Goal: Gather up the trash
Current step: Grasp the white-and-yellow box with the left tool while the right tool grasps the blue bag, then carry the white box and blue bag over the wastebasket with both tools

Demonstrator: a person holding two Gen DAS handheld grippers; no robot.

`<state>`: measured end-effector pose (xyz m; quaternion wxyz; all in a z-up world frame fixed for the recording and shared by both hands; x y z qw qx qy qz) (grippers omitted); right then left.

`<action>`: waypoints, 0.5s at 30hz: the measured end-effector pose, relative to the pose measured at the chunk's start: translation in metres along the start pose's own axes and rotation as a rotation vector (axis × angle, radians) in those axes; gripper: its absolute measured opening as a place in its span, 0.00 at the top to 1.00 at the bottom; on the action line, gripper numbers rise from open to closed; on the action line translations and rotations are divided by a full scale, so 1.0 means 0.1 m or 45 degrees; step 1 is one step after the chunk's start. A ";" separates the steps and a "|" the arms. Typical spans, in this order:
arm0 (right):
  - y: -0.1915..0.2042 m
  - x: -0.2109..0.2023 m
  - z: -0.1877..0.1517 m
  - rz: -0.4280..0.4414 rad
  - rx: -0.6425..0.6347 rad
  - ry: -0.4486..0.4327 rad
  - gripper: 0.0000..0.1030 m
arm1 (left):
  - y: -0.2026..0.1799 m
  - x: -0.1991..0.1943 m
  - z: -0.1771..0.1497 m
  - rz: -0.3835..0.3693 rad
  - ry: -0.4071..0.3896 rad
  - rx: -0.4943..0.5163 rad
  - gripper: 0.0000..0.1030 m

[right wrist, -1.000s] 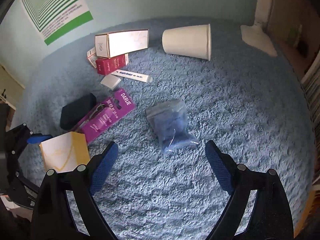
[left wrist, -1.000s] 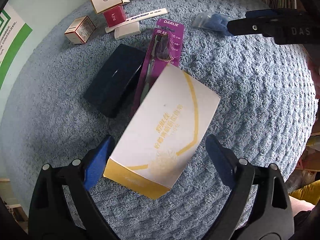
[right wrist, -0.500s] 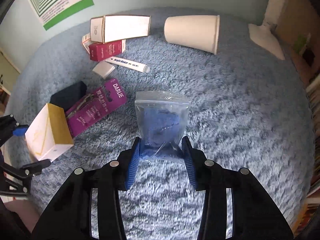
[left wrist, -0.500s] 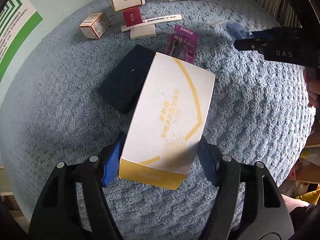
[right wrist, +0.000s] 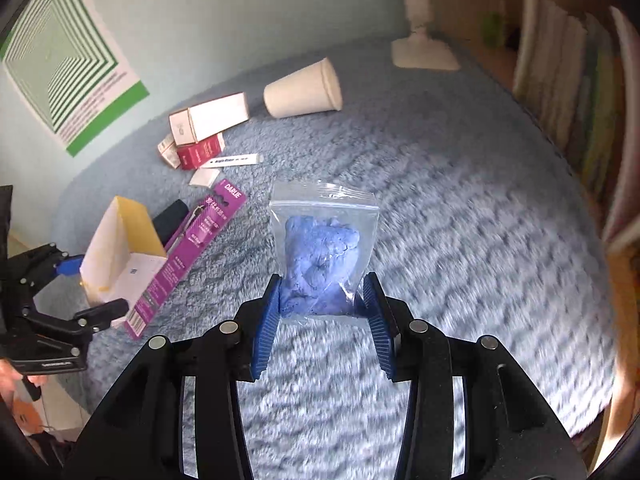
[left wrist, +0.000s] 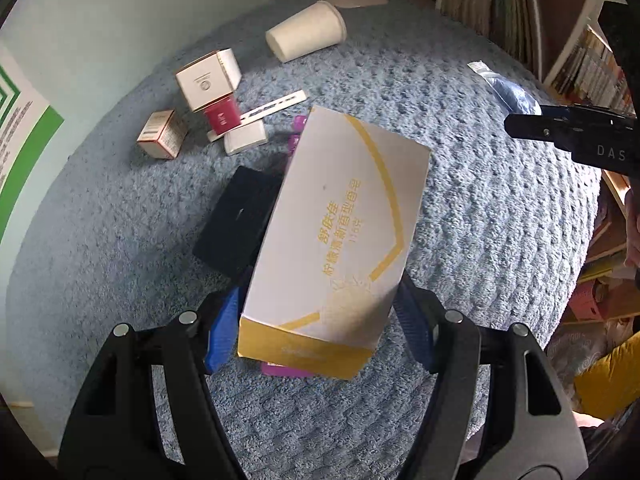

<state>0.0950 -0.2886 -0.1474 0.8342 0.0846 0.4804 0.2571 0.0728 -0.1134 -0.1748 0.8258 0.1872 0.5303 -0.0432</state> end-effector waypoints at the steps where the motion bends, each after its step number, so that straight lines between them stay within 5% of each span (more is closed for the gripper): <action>1: -0.02 -0.08 -0.07 -0.018 0.022 -0.017 0.59 | -0.10 -0.03 0.01 -0.027 -0.019 0.043 0.36; 15: -0.26 -1.32 -1.80 -0.297 0.527 -0.274 0.59 | -1.66 -0.60 -0.18 -0.280 -0.211 0.640 0.36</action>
Point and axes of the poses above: each gripper's, at about its wrist camera, not at the fingertips, and x roughly the way its jaws point, y to its left, z to its top, the point moved 10 cm from there along x, roughly the way its jaws point, and after that the axes turned 13 degrees about z, right-handed, at the moved point
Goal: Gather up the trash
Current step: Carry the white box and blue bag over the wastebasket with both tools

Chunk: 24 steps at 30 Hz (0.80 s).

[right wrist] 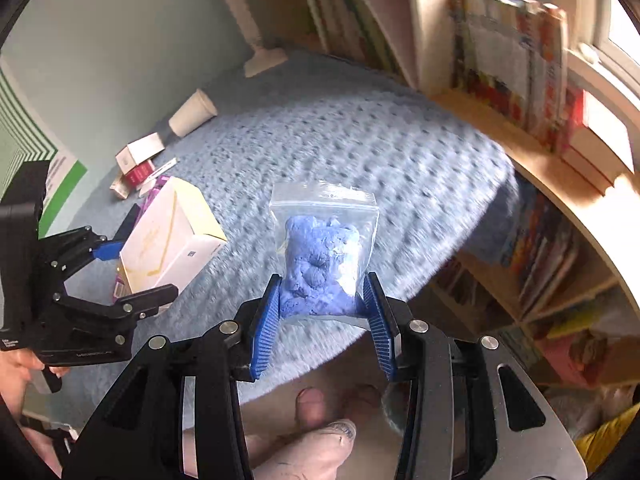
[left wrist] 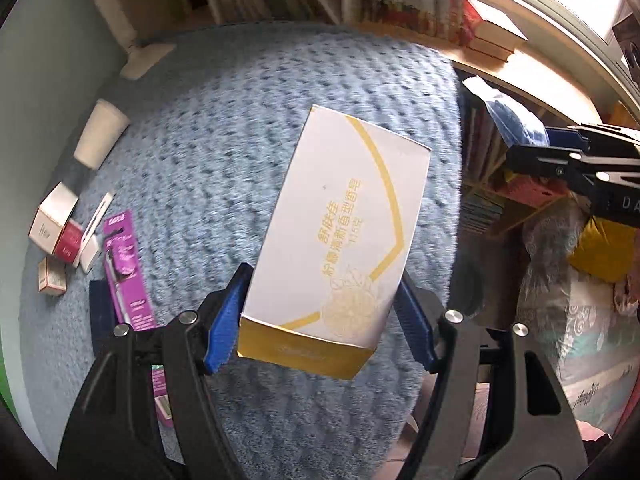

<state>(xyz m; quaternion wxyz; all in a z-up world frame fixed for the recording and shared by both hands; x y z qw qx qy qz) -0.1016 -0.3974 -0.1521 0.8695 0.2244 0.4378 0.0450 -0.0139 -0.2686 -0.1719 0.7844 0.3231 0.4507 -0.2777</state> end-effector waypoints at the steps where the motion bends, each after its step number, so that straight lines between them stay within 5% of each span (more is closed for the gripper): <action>1: -0.08 -0.06 -0.09 -0.014 0.031 -0.004 0.59 | -0.15 -0.04 0.03 -0.017 -0.012 0.038 0.36; 14: -1.05 -0.77 -1.34 -0.109 0.403 -0.021 0.59 | -1.73 -0.14 0.10 -0.170 -0.024 0.385 0.36; 24: -1.47 -1.02 -1.92 -0.137 0.521 -0.029 0.59 | -2.61 -0.01 -0.08 -0.204 0.029 0.565 0.36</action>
Point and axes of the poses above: each gripper's, at about its wrist camera, not at the fingertips, and x roughly the way its jaws point, y to its left, z to its top, the point moved 10 cm from there along x, roughly the way its jaws point, and after that the axes turned 13 degrees about z, right-handed, at the moved point
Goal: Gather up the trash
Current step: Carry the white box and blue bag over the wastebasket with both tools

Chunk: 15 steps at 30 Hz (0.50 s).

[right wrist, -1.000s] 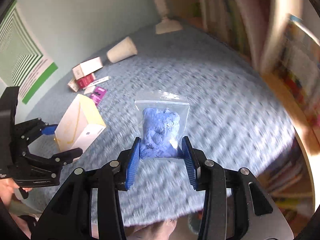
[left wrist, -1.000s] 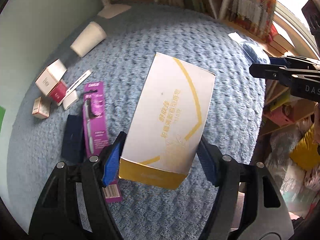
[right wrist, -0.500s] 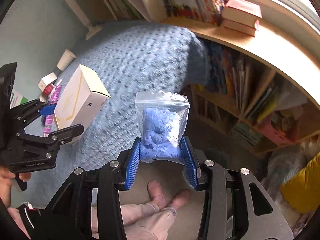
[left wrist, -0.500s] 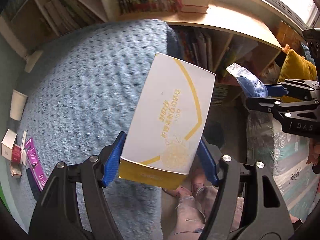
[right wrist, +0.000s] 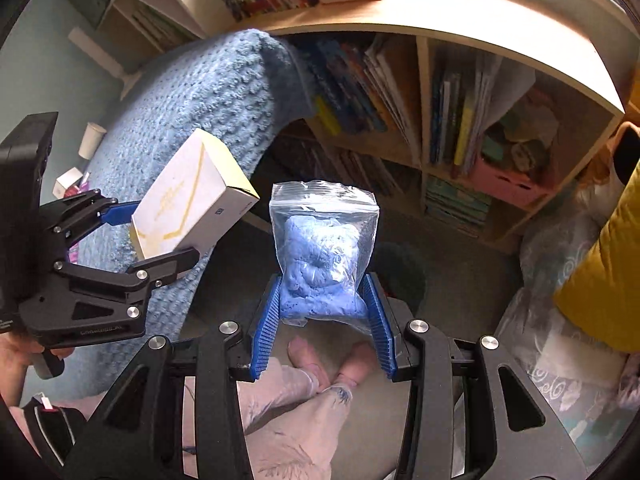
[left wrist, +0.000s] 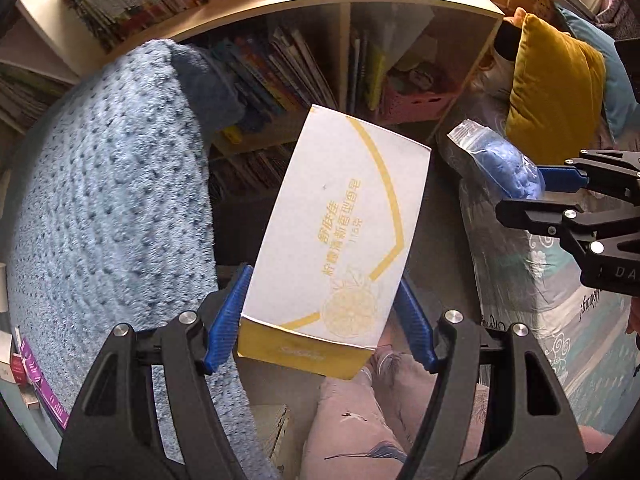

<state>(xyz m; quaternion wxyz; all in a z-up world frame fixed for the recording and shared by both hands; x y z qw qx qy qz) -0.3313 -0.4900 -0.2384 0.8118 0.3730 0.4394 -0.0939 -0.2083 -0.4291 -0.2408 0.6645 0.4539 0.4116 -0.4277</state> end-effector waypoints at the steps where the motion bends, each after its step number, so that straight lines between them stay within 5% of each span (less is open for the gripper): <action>1: -0.06 0.01 -0.04 -0.005 0.009 0.006 0.59 | -0.09 0.04 0.02 -0.008 0.006 0.021 0.36; 15: -0.55 0.39 -0.44 0.003 0.187 0.088 0.59 | -0.66 0.59 -0.06 -0.067 0.167 0.203 0.36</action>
Point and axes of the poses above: each gripper's, at about its wrist camera, not at the fingertips, and x roughly the way its jaws point, y to its left, z to its top, the point moved 10 cm from there along x, roughly the way its jaws point, and after that the axes turned 13 degrees about z, right-handed, at the moved point
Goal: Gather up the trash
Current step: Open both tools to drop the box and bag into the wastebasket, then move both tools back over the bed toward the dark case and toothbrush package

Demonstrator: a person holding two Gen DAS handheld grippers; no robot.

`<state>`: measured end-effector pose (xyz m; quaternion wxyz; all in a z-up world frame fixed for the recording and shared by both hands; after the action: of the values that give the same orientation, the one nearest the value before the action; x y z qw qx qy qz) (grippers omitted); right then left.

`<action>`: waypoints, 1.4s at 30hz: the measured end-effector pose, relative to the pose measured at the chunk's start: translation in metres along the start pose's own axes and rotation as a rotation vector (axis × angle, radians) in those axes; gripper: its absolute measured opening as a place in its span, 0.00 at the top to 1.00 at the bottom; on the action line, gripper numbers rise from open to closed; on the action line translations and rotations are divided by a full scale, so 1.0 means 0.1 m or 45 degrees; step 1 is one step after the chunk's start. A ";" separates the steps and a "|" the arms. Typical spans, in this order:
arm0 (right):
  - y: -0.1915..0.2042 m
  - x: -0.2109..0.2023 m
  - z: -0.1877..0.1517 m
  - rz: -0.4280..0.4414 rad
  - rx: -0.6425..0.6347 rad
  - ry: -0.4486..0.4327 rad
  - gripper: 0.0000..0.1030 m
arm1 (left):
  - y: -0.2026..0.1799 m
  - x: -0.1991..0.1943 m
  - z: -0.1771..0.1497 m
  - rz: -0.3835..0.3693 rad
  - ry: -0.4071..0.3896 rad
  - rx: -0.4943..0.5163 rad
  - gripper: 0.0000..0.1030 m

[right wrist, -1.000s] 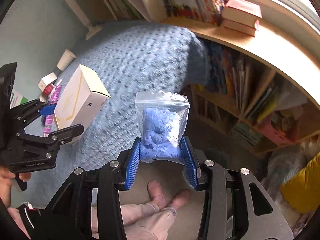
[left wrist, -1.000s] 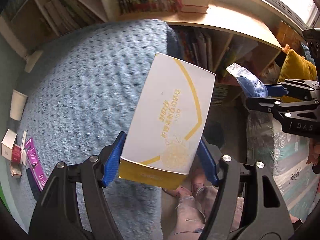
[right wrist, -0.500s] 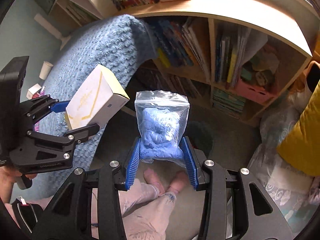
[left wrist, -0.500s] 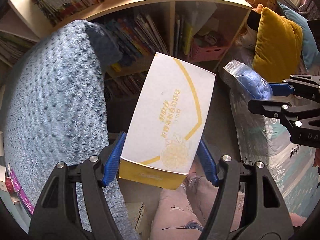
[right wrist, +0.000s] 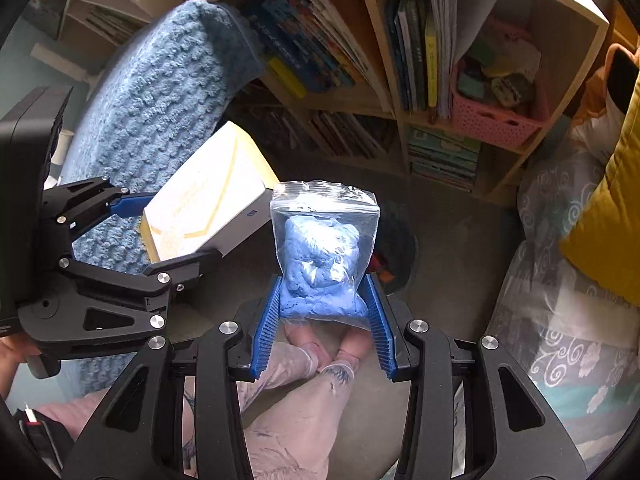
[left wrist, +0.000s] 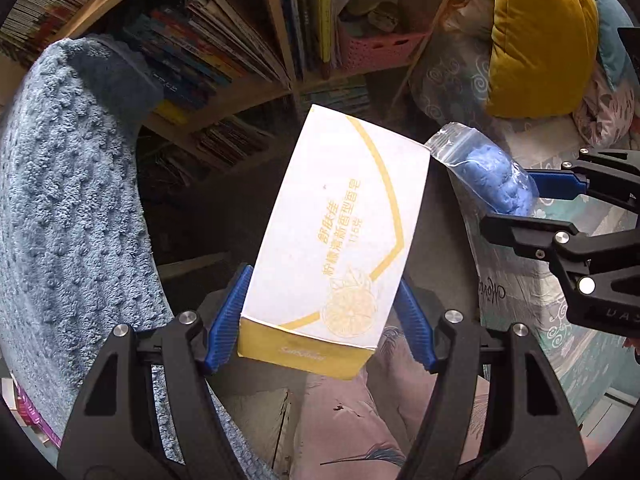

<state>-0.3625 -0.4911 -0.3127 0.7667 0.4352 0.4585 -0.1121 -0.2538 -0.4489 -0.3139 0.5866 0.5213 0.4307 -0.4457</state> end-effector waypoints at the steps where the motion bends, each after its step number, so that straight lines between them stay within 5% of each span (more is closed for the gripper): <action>1: -0.03 0.04 -0.01 0.003 0.016 0.005 0.59 | -0.01 0.03 -0.01 -0.006 0.013 0.003 0.36; 12: -0.24 0.36 -0.01 0.028 0.096 0.063 0.56 | -0.13 0.43 0.05 -0.017 0.113 0.059 0.37; 15: -0.28 0.45 0.04 0.029 0.101 0.063 0.30 | -0.17 0.55 0.09 -0.033 0.136 0.044 0.28; 19: -0.38 0.46 0.08 0.011 0.123 0.068 0.30 | -0.14 0.66 0.13 0.033 0.140 0.059 0.21; 42: -0.28 -0.06 0.36 0.009 0.064 -0.059 0.31 | 0.35 0.24 0.07 0.084 0.022 -0.072 0.21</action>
<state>-0.3599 -0.5369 -0.3164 0.7662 0.4533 0.4362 -0.1311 -0.2137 -0.4554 -0.3284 0.6117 0.5223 0.4307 -0.4092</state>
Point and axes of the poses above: each gripper's, at about its wrist camera, not at the fingertips, and x roughly the way its jaws point, y to its left, z to its top, the point moved 10 cm from there along x, roughly the way its jaws point, and after that the axes turned 13 degrees about z, right-handed, at the moved point
